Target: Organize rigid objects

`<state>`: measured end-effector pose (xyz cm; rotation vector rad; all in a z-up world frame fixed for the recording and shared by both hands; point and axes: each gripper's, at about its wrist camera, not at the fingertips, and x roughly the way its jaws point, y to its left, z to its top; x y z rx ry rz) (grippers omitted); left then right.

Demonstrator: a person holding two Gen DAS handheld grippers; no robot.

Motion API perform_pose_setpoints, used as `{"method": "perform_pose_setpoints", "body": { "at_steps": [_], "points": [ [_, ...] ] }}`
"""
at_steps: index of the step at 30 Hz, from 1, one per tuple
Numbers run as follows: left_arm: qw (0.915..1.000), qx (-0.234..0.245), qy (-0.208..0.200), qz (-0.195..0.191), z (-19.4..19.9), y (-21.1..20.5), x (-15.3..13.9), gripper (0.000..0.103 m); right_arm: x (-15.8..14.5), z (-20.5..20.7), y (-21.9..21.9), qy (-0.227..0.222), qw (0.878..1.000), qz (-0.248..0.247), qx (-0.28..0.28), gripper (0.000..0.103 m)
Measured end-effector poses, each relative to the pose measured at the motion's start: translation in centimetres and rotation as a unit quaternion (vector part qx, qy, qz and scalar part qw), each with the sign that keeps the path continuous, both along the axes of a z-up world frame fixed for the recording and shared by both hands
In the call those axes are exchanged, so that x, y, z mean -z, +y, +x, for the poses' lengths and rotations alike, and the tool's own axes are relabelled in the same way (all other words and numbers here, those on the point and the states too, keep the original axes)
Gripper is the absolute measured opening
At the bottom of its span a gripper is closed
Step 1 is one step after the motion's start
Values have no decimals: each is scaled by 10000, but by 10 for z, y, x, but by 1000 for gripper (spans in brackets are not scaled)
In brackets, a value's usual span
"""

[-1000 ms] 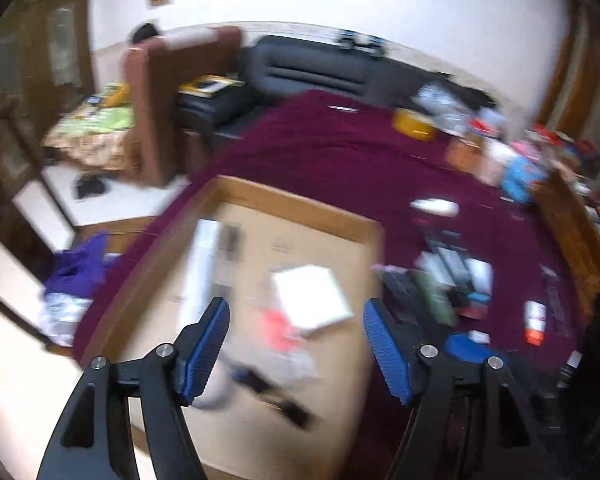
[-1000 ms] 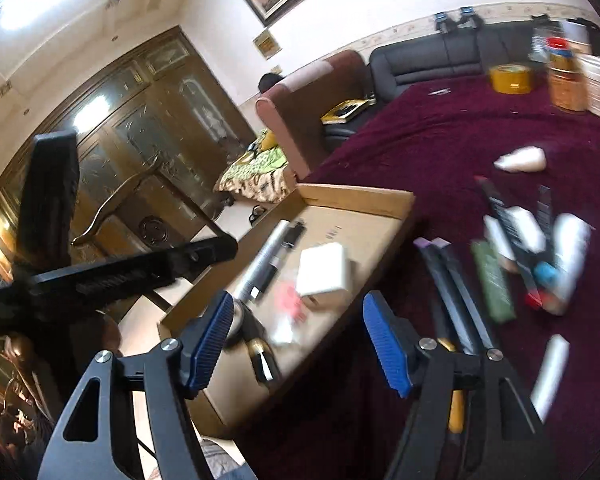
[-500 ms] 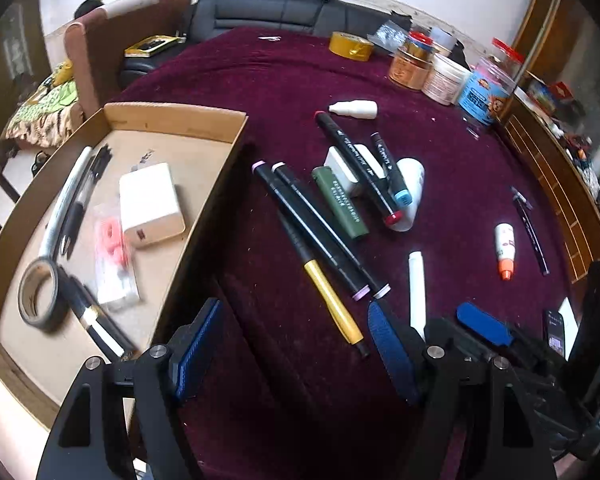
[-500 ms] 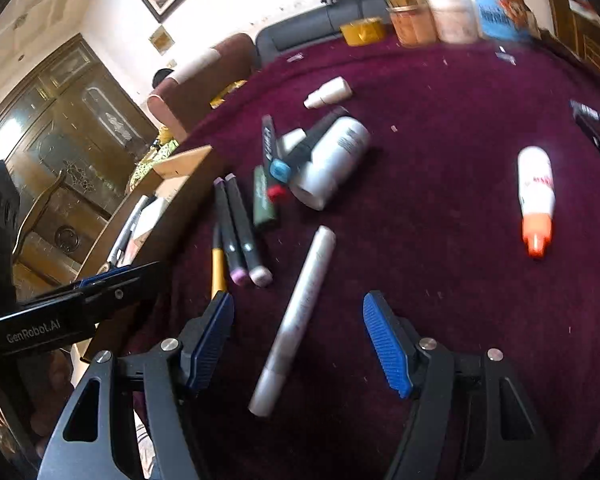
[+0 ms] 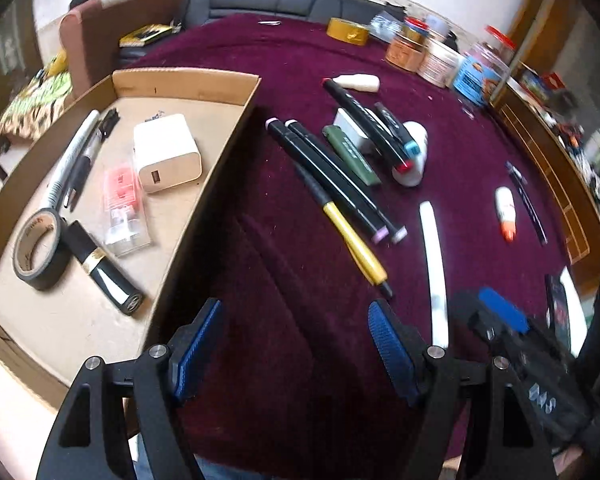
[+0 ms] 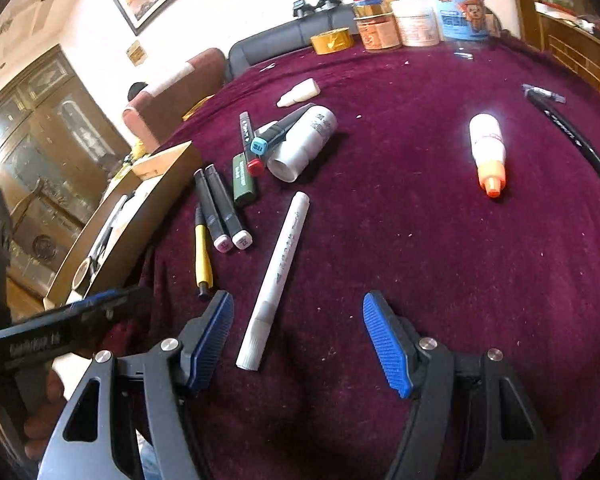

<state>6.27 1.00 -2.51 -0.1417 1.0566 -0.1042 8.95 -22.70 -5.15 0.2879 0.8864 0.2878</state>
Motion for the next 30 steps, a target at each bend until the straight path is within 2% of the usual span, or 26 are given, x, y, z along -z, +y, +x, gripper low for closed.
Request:
{"method": "perform_pose_setpoints", "body": {
  "at_steps": [2, 7, 10, 12, 13, 14, 17, 18, 19, 20, 26, 30],
  "points": [
    [9999, 86, -82, -29, -9, 2, -4, 78, -1, 2, 9, 2, 9998, -173, 81, 67],
    [9997, -72, -133, -208, -18, 13, -6, 78, -1, 16, 32, 90, 9994, -299, -119, 67],
    [9994, -126, -153, -300, -17, 17, -7, 78, -1, 22, 45, 35, 9983, -575, -133, 67],
    [9992, -138, -137, -345, -16, 17, -8, 78, 0, 22, 52, -29, 9951, -991, -3, 56],
    [9993, -136, -140, -324, -15, 17, -8, 78, 0, 22, 54, -69, 9928, -1191, 58, 44],
    [9994, -130, -158, -283, -14, 16, -8, 78, 1, 23, 57, -107, 9906, -1357, 110, 37],
    [9996, -84, -158, -238, -8, 11, -9, 78, 1, 27, 65, -127, 9853, -1694, 155, 27],
    [9996, -68, -136, -256, -5, 9, -8, 78, 1, 28, 65, -128, 9851, -1711, 127, 25],
    [9996, -69, -120, -260, -4, 8, -9, 78, 1, 28, 65, -131, 9845, -1747, 104, 16],
    [9996, -70, -105, -261, -2, 7, -9, 78, 1, 28, 64, -128, 9842, -1767, 65, 12],
    [9993, 75, 36, -352, 9, -5, -7, 78, 0, 21, 35, 38, 9900, -1409, -115, 12],
    [9996, 207, 128, -161, 24, -23, -3, 78, 2, 21, 20, 34, 9949, -1003, -115, 12]
  ]
}}
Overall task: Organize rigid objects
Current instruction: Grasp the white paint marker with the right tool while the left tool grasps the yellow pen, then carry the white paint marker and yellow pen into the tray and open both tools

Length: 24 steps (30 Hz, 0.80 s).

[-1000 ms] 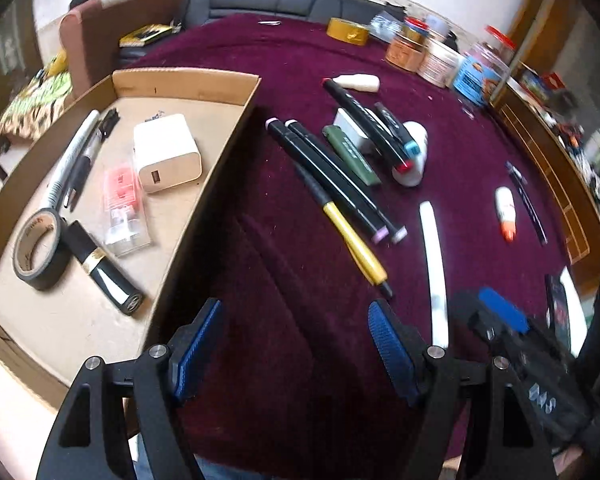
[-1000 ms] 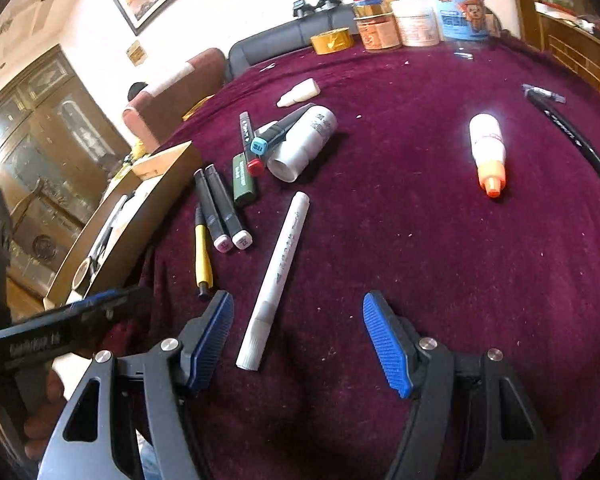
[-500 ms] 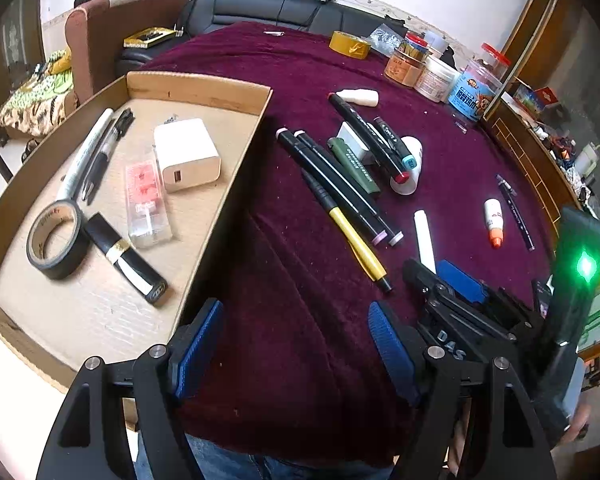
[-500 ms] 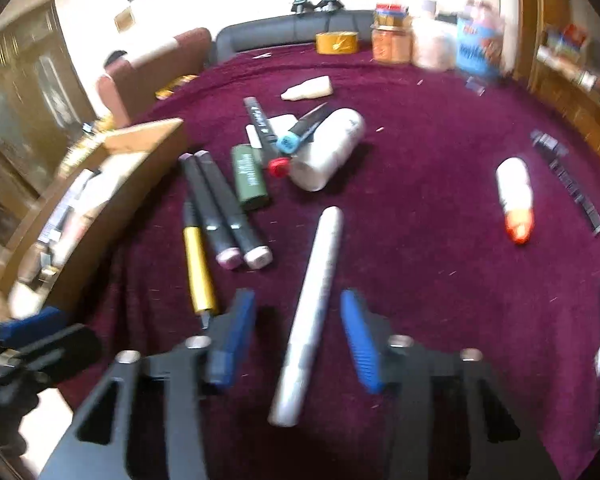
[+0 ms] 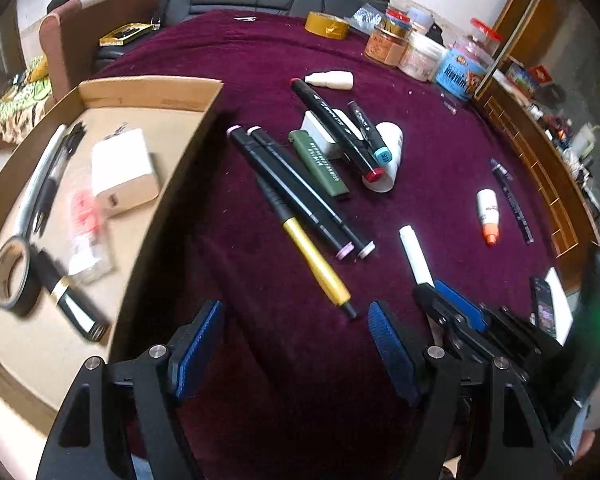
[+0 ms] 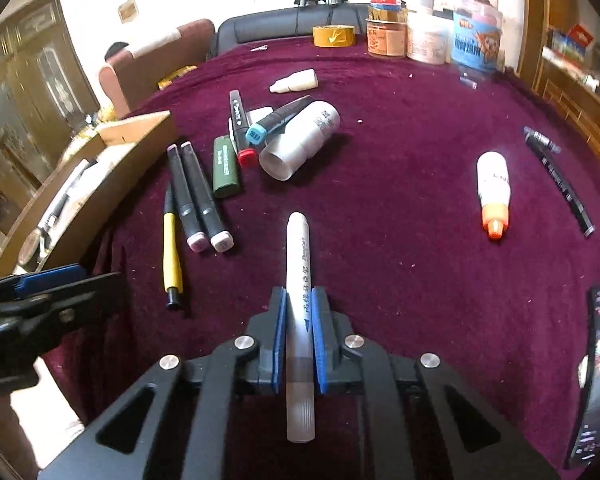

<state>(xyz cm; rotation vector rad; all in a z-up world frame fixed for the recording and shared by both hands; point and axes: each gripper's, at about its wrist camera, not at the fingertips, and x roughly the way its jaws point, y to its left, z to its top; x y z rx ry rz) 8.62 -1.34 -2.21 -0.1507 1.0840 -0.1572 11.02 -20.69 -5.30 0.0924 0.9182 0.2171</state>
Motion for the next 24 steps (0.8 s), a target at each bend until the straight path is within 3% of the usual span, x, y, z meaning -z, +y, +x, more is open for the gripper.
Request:
{"method": "perform_pose_setpoints", "body": {
  "at_steps": [4, 10, 11, 12, 14, 20, 24],
  "points": [
    [9997, 97, 146, 175, 17, -12, 9, 71, 0, 2, -2, 9, 9999, 110, 13, 12],
    [9985, 22, 235, 488, 29, -19, 19, 45, 0, 2, -2, -3, 10000, 95, 15, 13],
    [9983, 35, 181, 560, 28, -20, 19, 36, 1, 1, -1, -15, 10000, 68, 20, 13],
    [9976, 12, 135, 672, 27, -20, 20, 17, 0, 0, 1, -32, 10000, 21, 22, 13],
    [9959, 77, 51, 895, 22, -20, 21, 9, 0, 0, 3, -58, 10000, -46, 46, 13],
    [9974, 473, 336, 438, -14, 5, 19, 9, 0, 0, 6, -102, 9998, -149, 130, 13],
    [9970, 500, 387, 442, -15, 3, 18, 10, 0, -1, 10, -137, 9994, -278, 139, 13]
  ]
}}
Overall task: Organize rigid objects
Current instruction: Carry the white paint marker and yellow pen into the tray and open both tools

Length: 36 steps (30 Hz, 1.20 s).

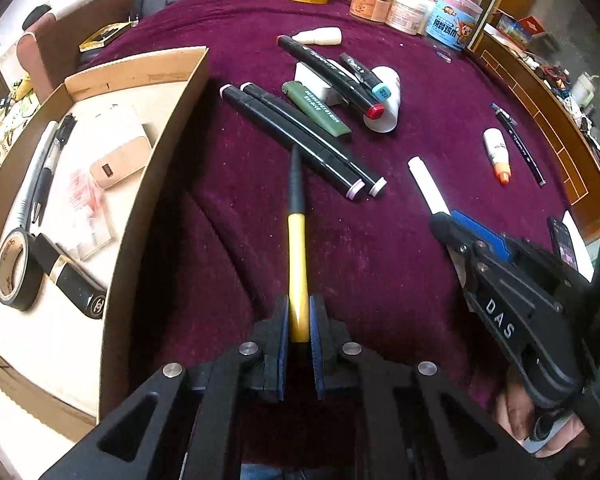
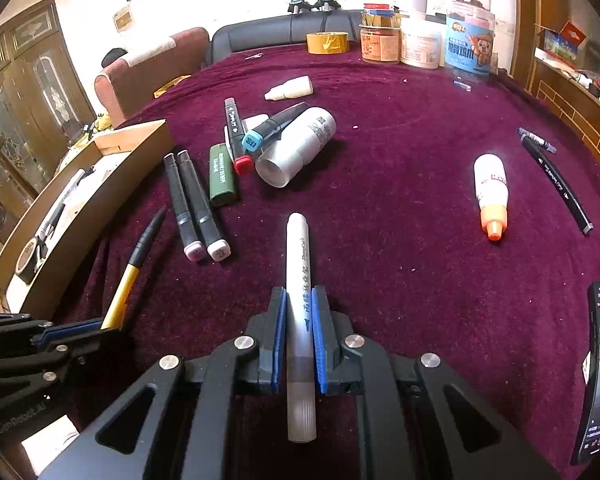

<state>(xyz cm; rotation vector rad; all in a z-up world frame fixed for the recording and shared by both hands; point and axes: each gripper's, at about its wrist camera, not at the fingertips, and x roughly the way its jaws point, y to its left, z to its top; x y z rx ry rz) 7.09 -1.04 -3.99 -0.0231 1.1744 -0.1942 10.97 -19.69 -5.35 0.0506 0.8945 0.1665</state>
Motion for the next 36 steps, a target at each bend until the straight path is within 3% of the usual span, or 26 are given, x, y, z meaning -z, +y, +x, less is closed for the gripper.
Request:
{"method": "perform_pose_setpoints", "body": {
  "at_steps": [5, 9, 14, 18, 25, 30, 36],
  "points": [
    [9999, 58, -114, 43, 16, -10, 2, 12, 0, 0, 1, -11, 10000, -18, -2, 13],
    [9997, 68, -228, 40, 15, -9, 2, 8, 0, -1, 1, -19, 10000, -43, 10, 13],
    [9967, -88, -237, -772, 6, 13, -5, 8, -1, -2, -6, 48, 9997, 218, 48, 12],
    [9929, -169, -239, -1151, -4, 25, -13, 8, -9, -3, -9, 64, 9980, 635, 29, 12],
    [9857, -247, -336, -1632, -18, 44, -32, 8, -40, -14, 24, -317, 9962, 758, -306, 12],
    [9860, -394, -648, -1488, -29, 58, -50, 8, -59, -14, 53, -456, 9917, 968, -714, 12],
    [9838, -681, -747, -1478, -34, 80, -55, 8, -71, -16, 83, -589, 9874, 1086, -993, 12]
  ]
}}
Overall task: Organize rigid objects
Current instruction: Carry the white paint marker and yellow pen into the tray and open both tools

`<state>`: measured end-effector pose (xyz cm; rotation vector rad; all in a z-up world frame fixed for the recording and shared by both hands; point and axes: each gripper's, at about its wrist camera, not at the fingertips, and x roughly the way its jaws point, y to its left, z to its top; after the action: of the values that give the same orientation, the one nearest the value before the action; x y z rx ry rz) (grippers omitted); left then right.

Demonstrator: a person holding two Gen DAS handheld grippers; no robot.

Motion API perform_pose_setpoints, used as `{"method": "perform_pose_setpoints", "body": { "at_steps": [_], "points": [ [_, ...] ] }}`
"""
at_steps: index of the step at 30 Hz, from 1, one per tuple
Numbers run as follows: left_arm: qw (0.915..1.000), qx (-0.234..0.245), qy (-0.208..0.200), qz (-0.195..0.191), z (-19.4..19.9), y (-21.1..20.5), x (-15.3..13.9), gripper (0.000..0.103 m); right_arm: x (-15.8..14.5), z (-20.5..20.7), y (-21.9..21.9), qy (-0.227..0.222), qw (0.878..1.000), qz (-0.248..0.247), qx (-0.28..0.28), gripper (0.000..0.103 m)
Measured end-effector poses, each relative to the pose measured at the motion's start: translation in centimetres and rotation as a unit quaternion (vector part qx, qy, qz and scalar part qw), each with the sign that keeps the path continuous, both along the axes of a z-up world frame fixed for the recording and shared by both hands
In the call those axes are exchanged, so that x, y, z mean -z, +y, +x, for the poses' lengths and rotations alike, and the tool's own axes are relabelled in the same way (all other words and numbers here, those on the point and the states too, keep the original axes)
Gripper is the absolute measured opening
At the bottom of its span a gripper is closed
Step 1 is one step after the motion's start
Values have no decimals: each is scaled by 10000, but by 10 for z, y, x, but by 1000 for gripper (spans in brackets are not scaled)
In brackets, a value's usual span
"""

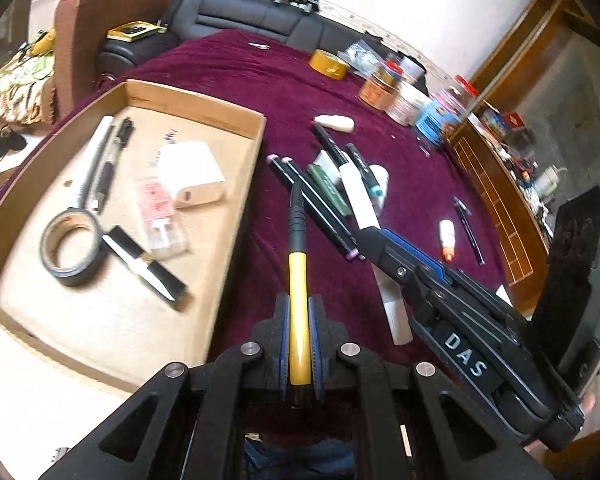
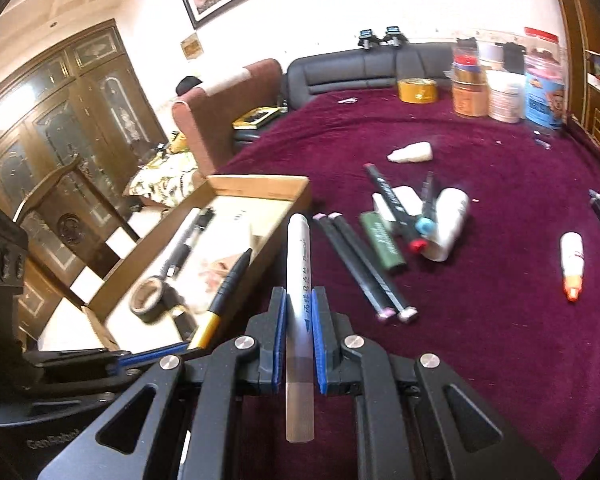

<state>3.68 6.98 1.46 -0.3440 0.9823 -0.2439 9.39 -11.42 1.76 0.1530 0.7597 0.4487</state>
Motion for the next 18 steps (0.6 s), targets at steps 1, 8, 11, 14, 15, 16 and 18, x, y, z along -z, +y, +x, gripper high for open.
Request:
{"method": "perform_pose_setpoints", "body": {
  "at_steps": [1, 8, 11, 14, 15, 16, 18],
  "points": [
    [10000, -36, -8, -9, 1, 3, 0, 8, -1, 0, 3, -16, 10000, 14, -36, 12],
    [9993, -349, -86, -108, -1, 29, -6, 8, -7, 4, 24, 22, 9996, 121, -253, 12],
    [9987, -478, -113, -145, -2, 39, -8, 8, -10, 4, 32, -46, 9994, 79, -325, 12],
    [9980, -599, -115, -172, -4, 48, -8, 8, -9, 8, 43, -4, 9989, 115, -449, 12],
    [9977, -643, -113, -168, -5, 51, -8, 8, -9, 9, 45, 1, 9988, 120, -473, 12],
    [9974, -687, -110, -161, -5, 55, -8, 8, -8, 10, 48, 20, 9987, 114, -501, 12],
    [9969, -760, -99, -183, -6, 62, -8, 8, -6, 11, 53, 58, 9983, 147, -563, 12]
  ]
}}
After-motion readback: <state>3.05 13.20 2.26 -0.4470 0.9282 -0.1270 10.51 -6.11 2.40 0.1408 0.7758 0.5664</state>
